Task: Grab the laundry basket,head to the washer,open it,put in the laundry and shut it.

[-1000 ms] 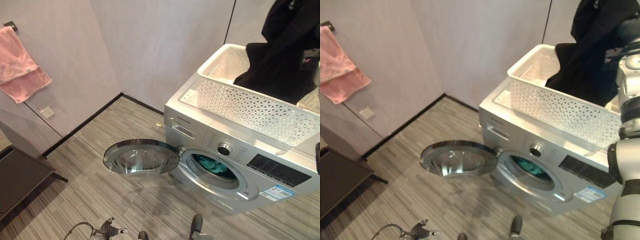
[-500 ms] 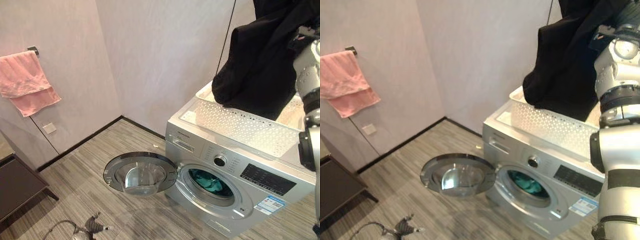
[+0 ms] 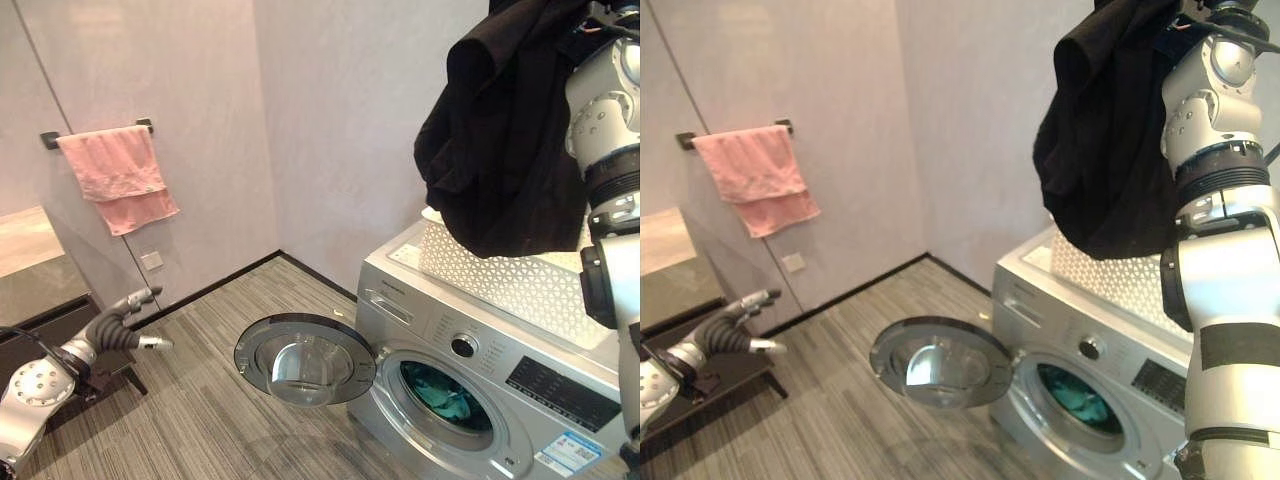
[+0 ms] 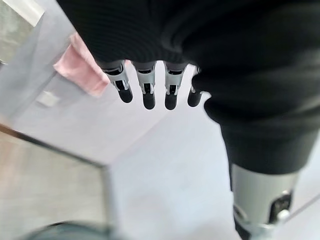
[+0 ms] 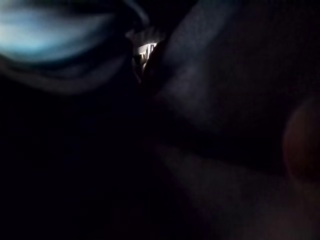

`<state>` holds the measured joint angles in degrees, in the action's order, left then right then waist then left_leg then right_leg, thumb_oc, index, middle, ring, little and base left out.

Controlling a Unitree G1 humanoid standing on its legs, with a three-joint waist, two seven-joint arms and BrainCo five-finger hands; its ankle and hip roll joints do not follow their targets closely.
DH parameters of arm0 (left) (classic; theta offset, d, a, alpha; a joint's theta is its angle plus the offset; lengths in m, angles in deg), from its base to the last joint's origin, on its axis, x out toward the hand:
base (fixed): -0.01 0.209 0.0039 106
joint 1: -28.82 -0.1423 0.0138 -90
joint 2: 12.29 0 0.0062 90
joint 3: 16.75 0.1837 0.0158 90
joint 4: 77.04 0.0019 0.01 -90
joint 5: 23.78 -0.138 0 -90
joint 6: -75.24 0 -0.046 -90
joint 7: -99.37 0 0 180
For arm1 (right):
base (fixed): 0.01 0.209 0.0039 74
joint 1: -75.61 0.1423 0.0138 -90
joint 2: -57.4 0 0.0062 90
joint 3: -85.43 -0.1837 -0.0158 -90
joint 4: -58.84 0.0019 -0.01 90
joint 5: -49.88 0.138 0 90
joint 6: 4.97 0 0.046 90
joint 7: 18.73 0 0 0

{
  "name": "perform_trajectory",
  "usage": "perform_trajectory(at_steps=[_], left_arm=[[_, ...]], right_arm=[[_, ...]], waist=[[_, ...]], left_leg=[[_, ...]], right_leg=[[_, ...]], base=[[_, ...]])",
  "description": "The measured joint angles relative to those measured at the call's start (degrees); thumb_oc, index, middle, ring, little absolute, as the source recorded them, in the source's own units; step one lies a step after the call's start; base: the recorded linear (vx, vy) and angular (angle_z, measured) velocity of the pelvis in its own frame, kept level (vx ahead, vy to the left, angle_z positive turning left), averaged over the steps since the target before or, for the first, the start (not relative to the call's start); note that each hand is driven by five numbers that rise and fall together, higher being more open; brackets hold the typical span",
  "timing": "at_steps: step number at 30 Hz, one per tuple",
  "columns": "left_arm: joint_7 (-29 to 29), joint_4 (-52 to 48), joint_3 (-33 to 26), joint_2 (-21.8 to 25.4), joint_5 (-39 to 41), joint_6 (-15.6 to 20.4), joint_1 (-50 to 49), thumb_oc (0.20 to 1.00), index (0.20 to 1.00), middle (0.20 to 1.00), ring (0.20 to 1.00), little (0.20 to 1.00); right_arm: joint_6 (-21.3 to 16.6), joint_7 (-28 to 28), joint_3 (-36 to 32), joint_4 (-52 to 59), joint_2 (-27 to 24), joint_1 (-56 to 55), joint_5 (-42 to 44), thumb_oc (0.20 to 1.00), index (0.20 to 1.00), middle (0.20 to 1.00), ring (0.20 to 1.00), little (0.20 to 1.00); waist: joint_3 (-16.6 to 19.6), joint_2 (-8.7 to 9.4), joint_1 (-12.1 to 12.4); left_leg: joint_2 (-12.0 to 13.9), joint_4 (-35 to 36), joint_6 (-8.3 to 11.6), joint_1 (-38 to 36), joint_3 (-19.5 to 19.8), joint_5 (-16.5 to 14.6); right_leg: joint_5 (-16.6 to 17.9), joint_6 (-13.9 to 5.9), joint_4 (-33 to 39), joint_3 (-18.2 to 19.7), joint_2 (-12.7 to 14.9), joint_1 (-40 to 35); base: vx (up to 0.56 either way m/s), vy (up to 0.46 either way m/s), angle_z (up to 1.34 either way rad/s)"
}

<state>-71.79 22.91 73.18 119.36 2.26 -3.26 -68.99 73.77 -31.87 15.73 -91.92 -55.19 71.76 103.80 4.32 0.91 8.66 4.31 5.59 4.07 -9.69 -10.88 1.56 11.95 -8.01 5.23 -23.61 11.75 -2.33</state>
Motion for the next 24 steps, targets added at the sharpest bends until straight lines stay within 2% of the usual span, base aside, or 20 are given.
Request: perform_trajectory(at_steps=[1,2,4,7,9,11,13,18,19,22,24], left_arm=[[-0.06,-0.02,0.03,-0.64,1.47,0.45,0.42,1.0,1.0,1.0,1.0,1.0],[-1.2,-0.72,-0.91,-4.02,4.63,0.58,1.63,1.0,1.0,1.0,1.0,1.0],[-1.66,-2.35,-0.88,-5.41,5.91,0.58,2.28,1.0,1.0,1.0,1.0,1.0],[-2.06,-5.93,-0.11,-10.42,9.4,0.61,4.08,1.0,1.0,1.0,1.0,1.0],[-1.89,-7.97,3.33,-10.89,10.16,0.63,5.89,1.0,1.0,1.0,1.0,1.0],[-2.76,-7.98,4.4,-14.25,12.0,0.63,6.69,1.0,1.0,1.0,1.0,1.0],[-2.77,-9.38,8.92,-15.42,12.36,0.51,8.11,1.0,1.0,1.0,1.0,1.0],[-3.57,-9.56,14.31,-18.15,12.33,0.44,10.08,1.0,1.0,1.0,1.0,1.0],[-3.6,-9.62,15.26,-18.21,12.26,0.32,10.18,1.0,1.0,1.0,1.0,1.0],[-4.28,-8.51,18.2,-20.84,12.31,-0.17,11.94,1.0,1.0,1.0,1.0,1.0],[-4.27,-8.42,19.51,-22.7,12.32,-0.6,12.53,1.0,1.0,1.0,1.0,1.0]], right_arm=[[-0.09,-0.14,-0.01,0.02,0.35,0.0,0.02,0.2,0.2,0.2,0.2,0.2],[-0.42,-0.45,-0.56,0.33,2.27,-0.01,0.78,0.2,0.2,0.2,0.2,0.2],[-0.44,-0.44,-0.64,0.89,3.68,-0.01,1.54,0.2,0.2,0.2,0.2,0.2],[-0.56,-0.51,-0.49,1.22,7.13,-0.01,1.54,0.2,0.2,0.2,0.2,0.2],[-0.58,-0.43,-0.45,1.76,9.2,0.01,1.52,0.2,0.2,0.2,0.2,0.2],[-1.63,-0.66,-0.31,2.25,11.75,-0.47,1.52,0.2,0.2,0.2,0.2,0.2],[-1.46,-0.53,-0.36,3.13,15.3,-0.84,1.46,0.2,0.2,0.2,0.2,0.2],[-1.45,-0.65,-0.1,6.5,21.03,-3.69,1.5,0.2,0.2,0.2,0.2,0.2],[-1.39,-0.65,0.15,6.66,23.38,-4.53,1.51,0.2,0.2,0.2,0.2,0.2],[-2.24,-1.45,-0.94,14.1,26.1,-9.07,3.57,0.2,0.2,0.2,0.2,0.2],[-2.22,-1.67,0.2,14.71,27.67,-9.55,3.83,0.2,0.2,0.2,0.2,0.2]], waist=[[0.08,0.18,0.16],[0.49,0.87,0.22],[0.26,1.6,0.68],[0.58,2.42,0.69],[0.43,3.51,1.3],[0.58,3.71,1.3],[0.43,4.21,1.21],[0.3,4.57,0.91],[0.23,4.53,0.11],[-0.22,3.95,-0.25],[-0.89,3.36,-0.83]], left_leg=[[-0.01,0.0,0.0,0.14,0.34,0.0],[-0.12,-0.01,0.04,0.88,1.36,0.03],[0.0,-0.01,0.12,1.07,1.87,0.09],[-0.02,-0.01,0.13,1.62,2.63,0.12],[0.12,-0.02,0.31,1.66,2.66,0.26],[-0.06,-0.01,0.31,1.61,2.7,0.26],[-0.02,-0.02,0.31,1.66,2.74,0.26],[-0.08,-0.03,0.28,1.64,2.8,0.28],[-0.1,-0.05,0.17,1.63,2.8,0.23],[-0.3,-0.06,0.02,1.04,2.58,0.39],[-0.42,-0.05,0.02,0.66,2.53,0.17]], right_leg=[[0.0,0.0,-0.24,-0.21,0.04,0.0],[-0.03,0.01,-0.29,-0.86,0.11,0.2],[-0.05,0.06,-0.32,-1.08,-0.01,0.2],[-0.11,0.12,-0.31,-1.87,0.07,0.25],[-0.14,0.16,-0.32,-1.99,-0.01,0.23],[-0.15,0.14,-0.31,-1.99,0.16,0.18],[-0.16,0.15,-0.32,-2.03,0.08,0.22],[-0.42,0.3,-0.32,-2.07,0.1,0.16],[-0.54,0.34,-0.32,-2.09,0.05,0.13],[-0.63,0.31,-0.33,-1.96,0.04,-0.3],[-0.65,0.29,-0.33,-1.91,0.08,-0.73]], base=[[0.0,-0.031,0.21],[-0.02,-0.025,0.21],[-0.01,-0.014,0.14],[0.0,-0.009,0.12],[0.0,-0.009,0.03],[0.0,0.0,0.0],[0.0,0.0,0.0],[0.0,0.0,0.0],[0.0,0.0,0.0],[0.0,-0.001,-0.01],[0.0,0.0,0.0]])
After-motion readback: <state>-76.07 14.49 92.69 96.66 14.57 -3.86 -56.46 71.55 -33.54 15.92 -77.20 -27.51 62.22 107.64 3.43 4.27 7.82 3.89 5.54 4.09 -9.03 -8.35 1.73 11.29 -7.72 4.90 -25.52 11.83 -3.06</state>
